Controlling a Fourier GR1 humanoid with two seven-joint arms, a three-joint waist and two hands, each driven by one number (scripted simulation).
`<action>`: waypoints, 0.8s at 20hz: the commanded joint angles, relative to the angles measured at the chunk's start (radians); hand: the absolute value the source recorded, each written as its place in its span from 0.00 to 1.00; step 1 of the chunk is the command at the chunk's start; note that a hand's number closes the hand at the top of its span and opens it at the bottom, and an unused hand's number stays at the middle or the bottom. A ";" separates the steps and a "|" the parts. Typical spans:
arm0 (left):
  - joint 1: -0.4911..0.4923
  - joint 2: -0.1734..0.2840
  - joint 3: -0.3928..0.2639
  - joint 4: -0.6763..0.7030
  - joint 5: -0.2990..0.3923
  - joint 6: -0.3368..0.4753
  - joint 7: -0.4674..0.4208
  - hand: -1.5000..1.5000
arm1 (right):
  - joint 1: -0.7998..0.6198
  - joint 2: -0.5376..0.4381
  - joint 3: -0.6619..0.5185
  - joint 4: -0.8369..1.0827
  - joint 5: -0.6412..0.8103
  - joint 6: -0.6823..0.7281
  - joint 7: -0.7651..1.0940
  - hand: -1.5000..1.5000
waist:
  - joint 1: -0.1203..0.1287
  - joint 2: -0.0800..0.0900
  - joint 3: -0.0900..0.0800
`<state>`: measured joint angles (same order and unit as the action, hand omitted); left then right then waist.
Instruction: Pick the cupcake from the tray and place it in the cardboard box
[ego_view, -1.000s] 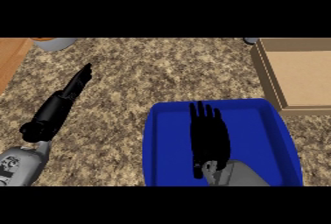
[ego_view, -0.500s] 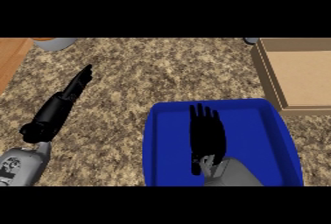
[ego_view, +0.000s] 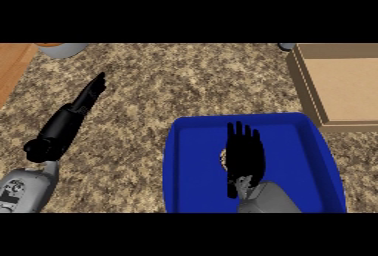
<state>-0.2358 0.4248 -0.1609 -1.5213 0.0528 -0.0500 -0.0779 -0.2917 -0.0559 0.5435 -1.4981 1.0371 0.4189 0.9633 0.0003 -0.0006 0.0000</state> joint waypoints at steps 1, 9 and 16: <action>0.032 -0.046 -0.013 -0.051 -0.067 0.018 0.022 0.50 | 0.015 0.001 -0.056 0.030 0.010 0.007 -0.007 0.00 | 0.001 0.000 0.000; 0.038 -0.051 0.049 -0.014 -0.063 -0.056 -0.013 0.50 | -0.056 0.038 0.013 0.131 0.107 -0.089 -0.140 1.00 | 0.006 0.001 0.000; -0.008 -0.089 0.040 -0.010 -0.096 -0.041 0.040 0.50 | -0.003 -0.121 0.068 0.059 0.099 -0.152 -0.430 1.00 | -0.004 -0.001 0.001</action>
<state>-0.2344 0.3468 -0.1117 -1.5280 -0.0244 -0.1011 -0.0576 -0.3194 -0.0828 0.5668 -1.3896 1.1600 0.2878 0.7171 0.0007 -0.0043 -0.0020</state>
